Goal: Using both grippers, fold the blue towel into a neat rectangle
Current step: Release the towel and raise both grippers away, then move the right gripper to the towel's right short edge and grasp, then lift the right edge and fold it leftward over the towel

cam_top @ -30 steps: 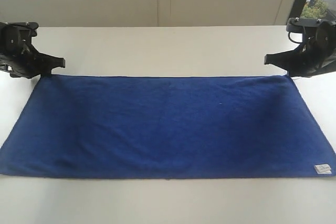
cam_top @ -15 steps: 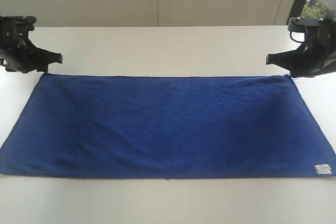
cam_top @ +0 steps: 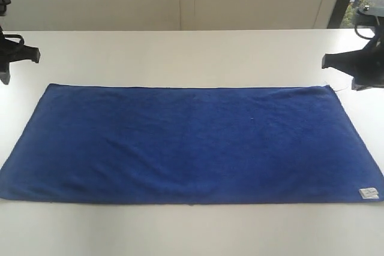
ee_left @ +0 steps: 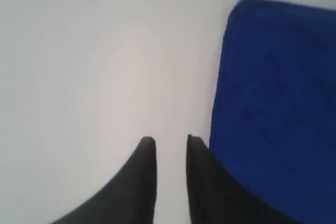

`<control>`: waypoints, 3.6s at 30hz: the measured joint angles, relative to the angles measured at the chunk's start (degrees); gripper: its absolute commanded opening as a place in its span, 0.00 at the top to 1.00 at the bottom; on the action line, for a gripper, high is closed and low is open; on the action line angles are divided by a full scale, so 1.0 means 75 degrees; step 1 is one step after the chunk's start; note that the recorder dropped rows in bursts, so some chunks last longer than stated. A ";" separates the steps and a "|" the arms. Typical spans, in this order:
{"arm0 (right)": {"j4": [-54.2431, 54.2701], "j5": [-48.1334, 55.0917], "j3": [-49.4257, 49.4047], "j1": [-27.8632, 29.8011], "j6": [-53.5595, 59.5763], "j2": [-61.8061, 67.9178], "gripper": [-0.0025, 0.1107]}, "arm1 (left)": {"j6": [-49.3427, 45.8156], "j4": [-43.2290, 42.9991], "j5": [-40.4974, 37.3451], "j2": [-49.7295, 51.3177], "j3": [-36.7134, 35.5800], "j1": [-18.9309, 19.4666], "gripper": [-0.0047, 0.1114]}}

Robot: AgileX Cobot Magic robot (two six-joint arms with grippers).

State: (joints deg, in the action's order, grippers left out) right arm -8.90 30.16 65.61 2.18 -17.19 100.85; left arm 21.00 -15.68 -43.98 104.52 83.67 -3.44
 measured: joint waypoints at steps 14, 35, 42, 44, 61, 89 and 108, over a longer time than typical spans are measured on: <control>0.1372 0.1631 -0.0909 0.0000 0.1971 -0.2546 0.98 | -0.1382 0.1545 -0.1117 -0.3889 -0.2289 0.0000 0.96; 0.1372 0.2128 -0.0909 0.0000 0.2333 -0.2546 0.98 | -0.1382 0.1545 -0.1662 -0.4891 -0.2455 0.0000 0.96; 0.1372 0.2078 -0.0909 0.0000 0.2716 -0.1987 0.98 | -0.1382 0.1545 -0.1662 -0.4891 -0.2455 0.0000 0.96; 0.1372 0.1911 -0.0909 0.0000 0.2765 -0.1621 0.98 | -0.1398 0.1545 -0.1662 -0.4891 -0.2455 0.0000 0.96; 0.1272 0.0912 -0.0619 0.0015 0.2715 0.0470 0.66 | -0.1398 0.1545 -0.1662 -0.4891 -0.2468 0.0000 0.96; 0.1186 0.0210 -0.0542 0.0371 0.2447 0.1276 0.98 | -0.1414 0.1545 -0.1662 -0.4891 -0.2468 0.0000 0.96; 0.1335 0.0392 0.0420 0.1879 0.2340 0.1435 0.98 | -0.1414 0.1545 -0.1662 -0.4891 -0.2468 0.0000 0.96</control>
State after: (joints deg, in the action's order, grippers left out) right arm 1.11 33.10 68.77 16.28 0.37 111.62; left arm 10.40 -4.09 -56.45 67.83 65.16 -3.44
